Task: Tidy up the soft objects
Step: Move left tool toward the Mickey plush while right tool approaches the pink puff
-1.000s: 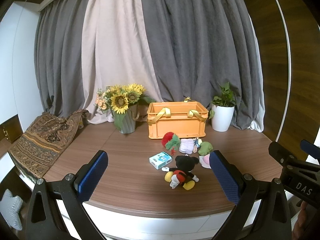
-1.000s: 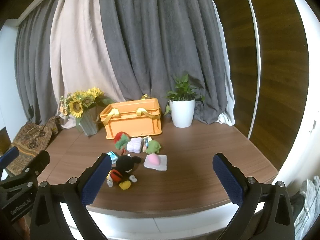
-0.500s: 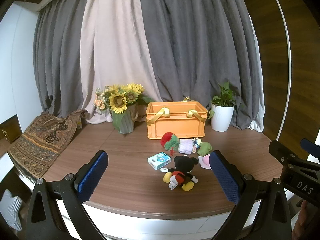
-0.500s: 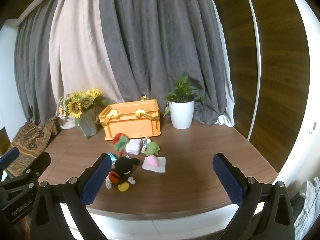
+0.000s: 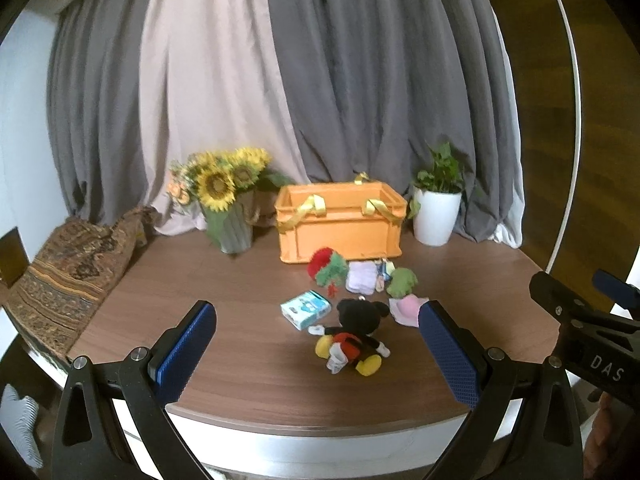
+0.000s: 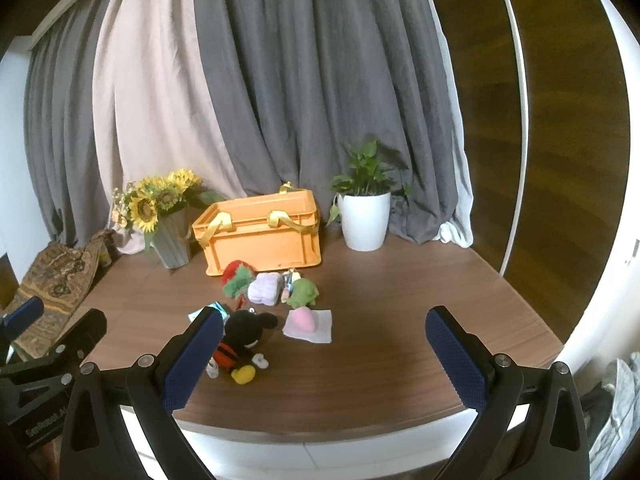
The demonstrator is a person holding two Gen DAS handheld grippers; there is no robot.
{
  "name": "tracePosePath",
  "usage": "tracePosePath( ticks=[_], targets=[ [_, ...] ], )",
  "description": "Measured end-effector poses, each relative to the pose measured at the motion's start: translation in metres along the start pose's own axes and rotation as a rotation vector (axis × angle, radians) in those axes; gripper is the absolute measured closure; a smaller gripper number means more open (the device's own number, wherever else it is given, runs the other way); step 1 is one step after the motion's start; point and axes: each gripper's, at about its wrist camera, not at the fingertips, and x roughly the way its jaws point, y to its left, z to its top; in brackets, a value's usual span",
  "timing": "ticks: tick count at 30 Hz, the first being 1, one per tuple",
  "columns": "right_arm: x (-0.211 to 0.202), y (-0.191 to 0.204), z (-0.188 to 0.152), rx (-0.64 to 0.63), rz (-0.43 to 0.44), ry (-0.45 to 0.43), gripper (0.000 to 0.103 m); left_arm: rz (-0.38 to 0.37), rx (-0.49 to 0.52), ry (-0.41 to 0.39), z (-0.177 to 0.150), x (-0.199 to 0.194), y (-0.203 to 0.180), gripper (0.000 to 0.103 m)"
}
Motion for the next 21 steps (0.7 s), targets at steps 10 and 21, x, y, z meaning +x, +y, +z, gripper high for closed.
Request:
tracePosePath(
  ticks=[10, 21],
  targets=[
    [0.052, 0.004, -0.005, 0.008, -0.006, 0.054, 0.001, -0.062, 0.045, 0.066, 0.002, 0.058, -0.001, 0.003],
    [0.126, 0.020, -0.002, 0.030, 0.004, 0.148, 0.014, -0.177, 0.094, 0.161, 0.010, 0.138, 0.004, 0.015]
  ],
)
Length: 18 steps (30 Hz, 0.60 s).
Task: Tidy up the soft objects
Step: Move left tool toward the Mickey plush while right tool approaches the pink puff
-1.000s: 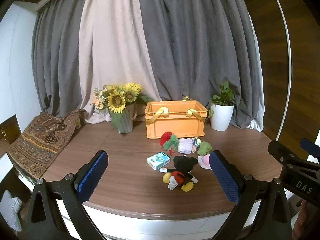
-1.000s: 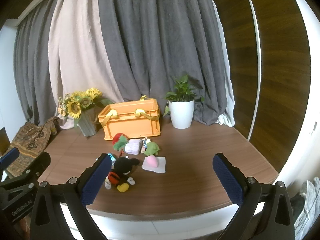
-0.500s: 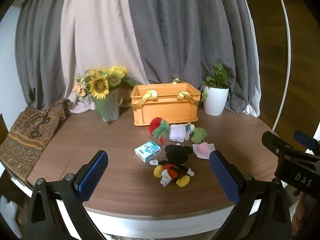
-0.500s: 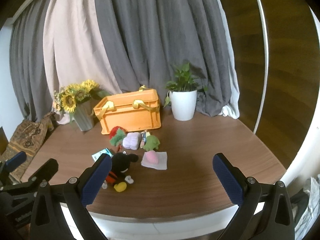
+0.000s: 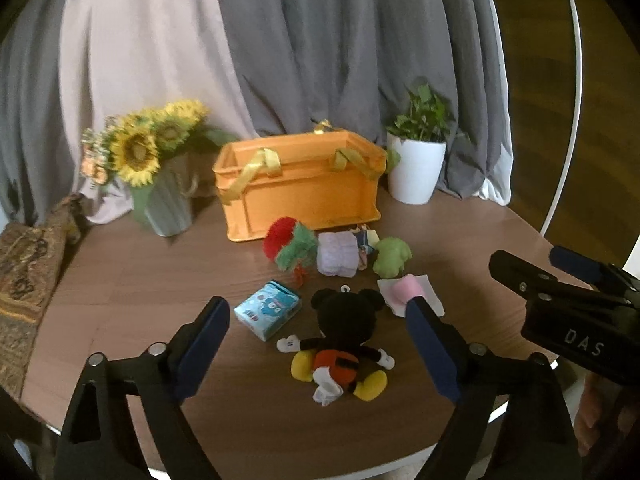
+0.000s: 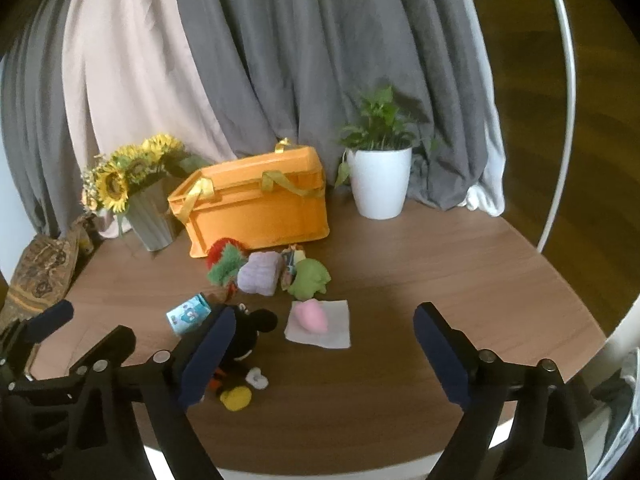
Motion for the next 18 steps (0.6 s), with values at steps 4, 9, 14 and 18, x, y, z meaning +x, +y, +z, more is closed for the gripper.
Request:
tracePosePath(
  ticks=[4, 9, 14, 18],
  targets=[
    [0.022, 0.007, 0.003, -0.004, -0.014, 0.033, 0.017, -0.051, 0.020, 0.046, 0.003, 0.028, 0.004, 0.019],
    [0.049, 0.010, 0.003, -0.027, -0.020, 0.079, 0.021, -0.083, 0.030, 0.107, 0.000, 0.057, 0.002, 0.022],
    [0.078, 0.006, 0.003, -0.072, 0.008, 0.130, 0.023, -0.080, 0.024, 0.162, -0.008, 0.080, -0.007, 0.026],
    [0.105, 0.000, 0.001, -0.127, 0.066, 0.186, 0.027, -0.031, 0.009, 0.199, -0.014, 0.098, -0.018, 0.027]
  ],
)
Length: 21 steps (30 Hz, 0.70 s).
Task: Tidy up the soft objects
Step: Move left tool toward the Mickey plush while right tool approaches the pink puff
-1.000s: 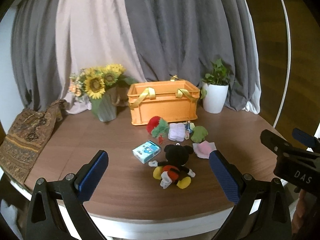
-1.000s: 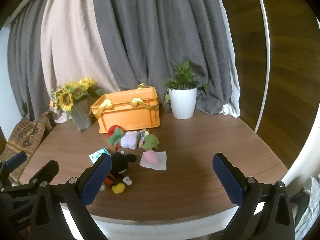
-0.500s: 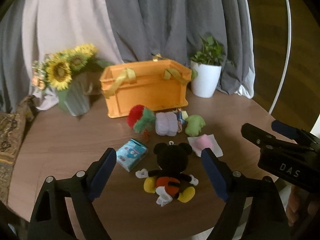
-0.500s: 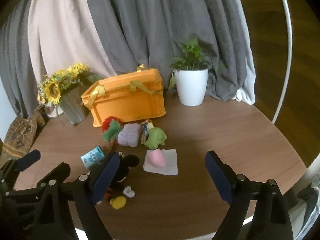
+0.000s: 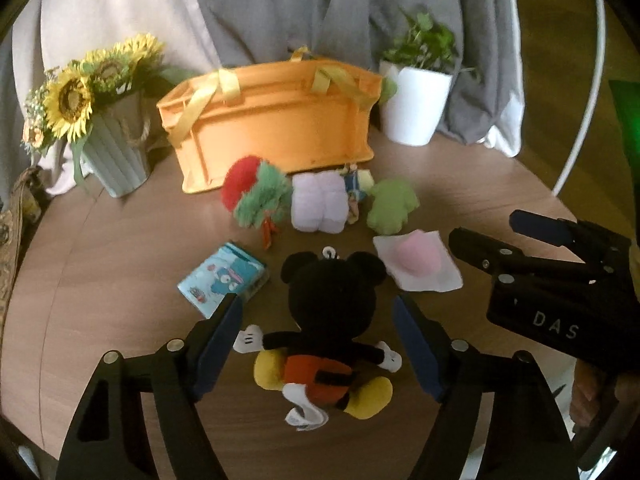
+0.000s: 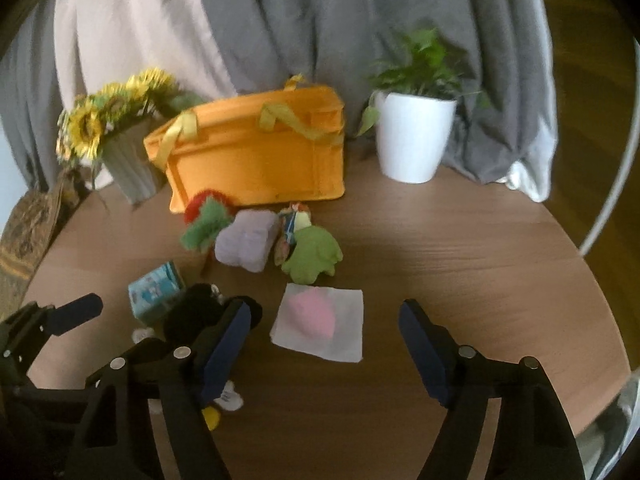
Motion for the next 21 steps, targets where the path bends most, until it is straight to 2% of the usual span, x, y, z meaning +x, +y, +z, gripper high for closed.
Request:
tracePosePath(
  ticks=[4, 11, 14, 19, 21],
  targets=[
    [0.021, -0.008, 0.002, -0.052, 0.054, 0.038, 0.029, 0.046, -0.007, 0.028, 0.000, 0.017, -0.008, 0.027],
    [0.056, -0.015, 0.005, -0.090, 0.138, 0.098, 0.032, 0.083, -0.025, 0.059, 0.001, 0.036, -0.016, 0.028],
    [0.067, -0.017, 0.004, -0.092, 0.180, 0.123, 0.036, 0.098, -0.037, 0.075, 0.000, 0.043, -0.017, 0.028],
    [0.079, -0.015, 0.004, -0.102, 0.220, 0.145, 0.040, 0.093, -0.064, 0.088, -0.002, 0.052, -0.015, 0.029],
    [0.083, -0.013, 0.003, -0.111, 0.226, 0.149, 0.043, 0.077, -0.073, 0.099, -0.004, 0.055, -0.014, 0.036]
  ],
)
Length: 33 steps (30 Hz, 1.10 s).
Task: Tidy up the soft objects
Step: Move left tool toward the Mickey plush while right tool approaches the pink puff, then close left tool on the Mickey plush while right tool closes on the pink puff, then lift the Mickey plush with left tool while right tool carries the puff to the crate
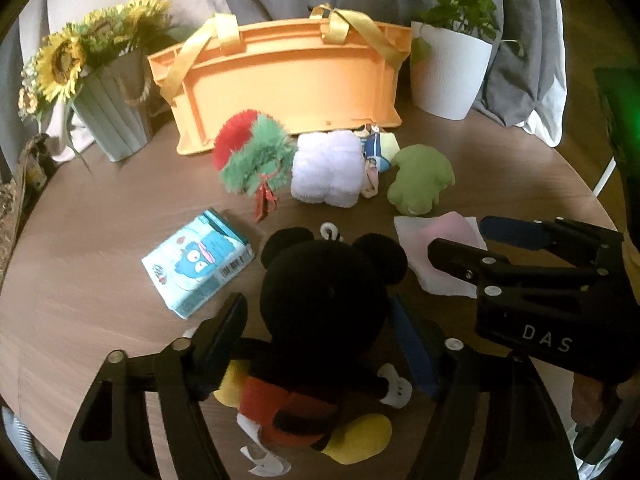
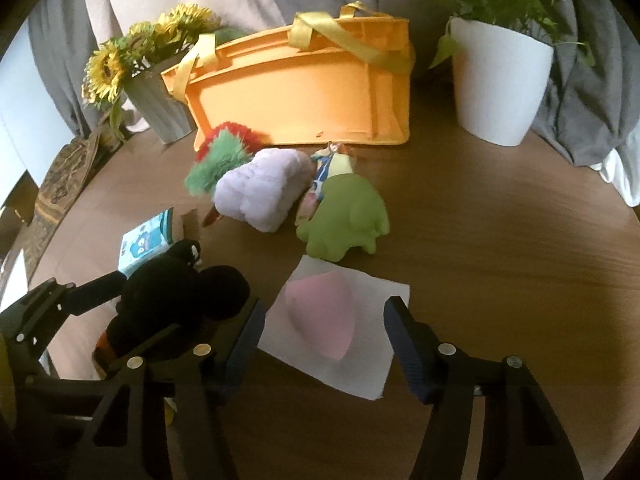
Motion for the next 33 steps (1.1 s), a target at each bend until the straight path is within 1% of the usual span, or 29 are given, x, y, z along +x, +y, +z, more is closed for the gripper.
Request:
tracePosePath(
  ticks=[2, 5, 9, 10, 13, 15, 22, 30, 33],
  targets=[
    [0.004, 0.001, 0.000, -0.006, 0.007, 0.007, 0.045, -0.012, -0.011, 0.010, -0.002, 0.003, 0.001, 0.039],
    [0.009, 0.001, -0.001, -0.002, 0.021, 0.020, 0.052, -0.022, -0.012, 0.006, -0.004, 0.004, 0.000, 0.042],
    [0.013, 0.001, -0.002, -0.001, 0.024, 0.032, 0.063, -0.048, -0.027, 0.004, -0.006, 0.004, 0.001, 0.044],
    [0.013, 0.001, -0.003, -0.001, 0.025, 0.033, 0.064, -0.054, -0.034, 0.004, -0.006, 0.004, 0.002, 0.044],
    [0.011, 0.001, -0.004, 0.003, 0.025, 0.028, 0.065, -0.062, -0.057, -0.012, -0.005, -0.001, 0.004, 0.045],
    [0.007, 0.002, -0.003, 0.009, 0.025, 0.025, 0.065, -0.062, -0.062, -0.043, -0.004, -0.005, 0.005, 0.045],
    [-0.016, 0.006, 0.004, 0.019, 0.017, -0.027, 0.065, -0.060, -0.075, -0.116, 0.006, -0.030, 0.013, 0.046],
    [-0.051, 0.017, 0.023, 0.022, 0.015, -0.115, 0.065, -0.059, -0.074, -0.221, 0.028, -0.065, 0.025, 0.046],
    [-0.063, 0.022, 0.034, 0.022, 0.009, -0.155, 0.065, -0.070, -0.068, -0.256, 0.037, -0.076, 0.032, 0.046]
  ],
)
